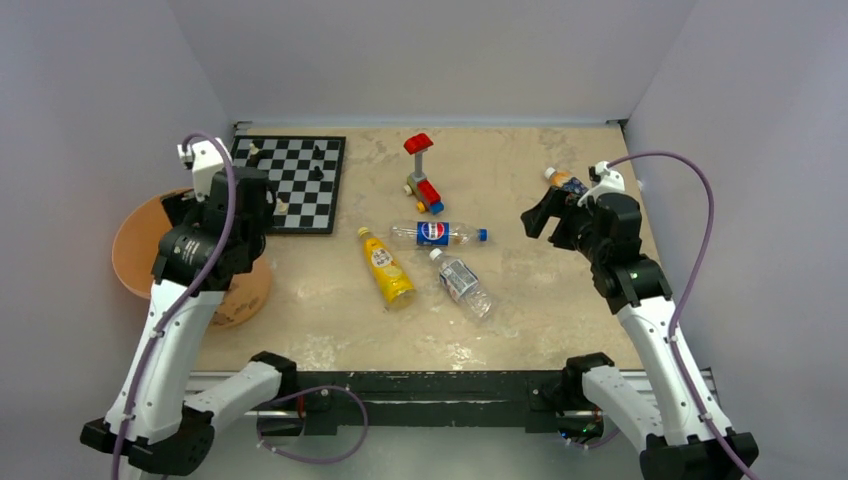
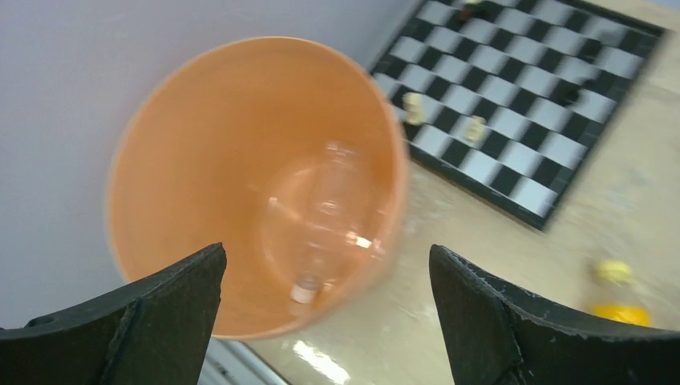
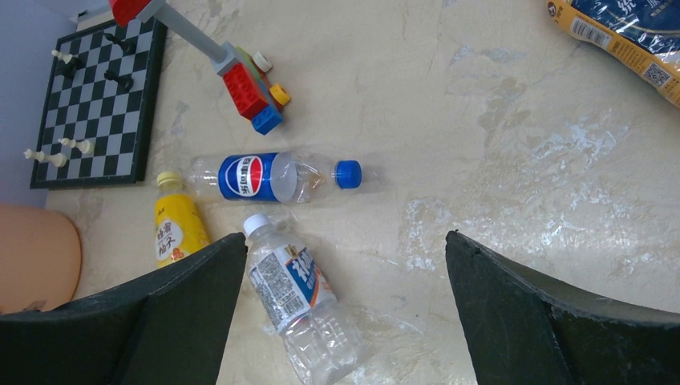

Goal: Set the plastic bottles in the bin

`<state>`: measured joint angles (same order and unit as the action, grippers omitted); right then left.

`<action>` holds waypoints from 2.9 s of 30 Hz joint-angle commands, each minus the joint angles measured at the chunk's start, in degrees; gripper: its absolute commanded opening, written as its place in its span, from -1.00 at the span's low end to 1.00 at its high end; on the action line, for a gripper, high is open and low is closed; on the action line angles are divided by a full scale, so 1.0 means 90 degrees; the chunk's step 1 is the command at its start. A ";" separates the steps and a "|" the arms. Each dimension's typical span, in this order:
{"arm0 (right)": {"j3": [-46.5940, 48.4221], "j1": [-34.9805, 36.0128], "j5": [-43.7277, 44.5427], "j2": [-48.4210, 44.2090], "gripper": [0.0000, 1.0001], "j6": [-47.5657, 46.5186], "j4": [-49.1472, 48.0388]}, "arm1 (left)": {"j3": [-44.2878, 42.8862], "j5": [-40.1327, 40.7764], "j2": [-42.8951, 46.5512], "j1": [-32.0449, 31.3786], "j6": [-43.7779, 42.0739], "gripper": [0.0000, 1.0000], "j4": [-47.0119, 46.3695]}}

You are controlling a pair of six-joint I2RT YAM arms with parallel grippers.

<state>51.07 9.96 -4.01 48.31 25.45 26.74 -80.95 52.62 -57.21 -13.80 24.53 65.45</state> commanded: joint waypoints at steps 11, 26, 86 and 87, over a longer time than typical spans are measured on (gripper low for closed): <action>0.0003 -0.0012 0.0129 0.0150 0.97 0.0041 -0.0105 | 0.1036 -0.3889 -0.1446 -0.3269 0.3349 1.00 -0.0834; -0.0136 -0.0019 0.0272 -0.0198 0.97 0.0035 0.0144 | 0.1551 -0.4200 -0.3747 -0.3229 0.4236 1.00 -0.2440; -0.0367 -0.0020 0.0426 -0.0781 0.97 0.0031 0.0110 | -0.0652 -0.0274 -0.0113 -0.0533 0.1285 1.00 0.0315; -0.0380 -0.0021 0.0426 -0.0771 0.97 0.0056 0.0071 | -0.0702 -0.0471 -0.0236 -0.1020 0.1484 1.00 0.0444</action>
<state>48.42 9.96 -0.97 41.56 25.80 29.52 -83.64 53.08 -58.17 -11.40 33.15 66.52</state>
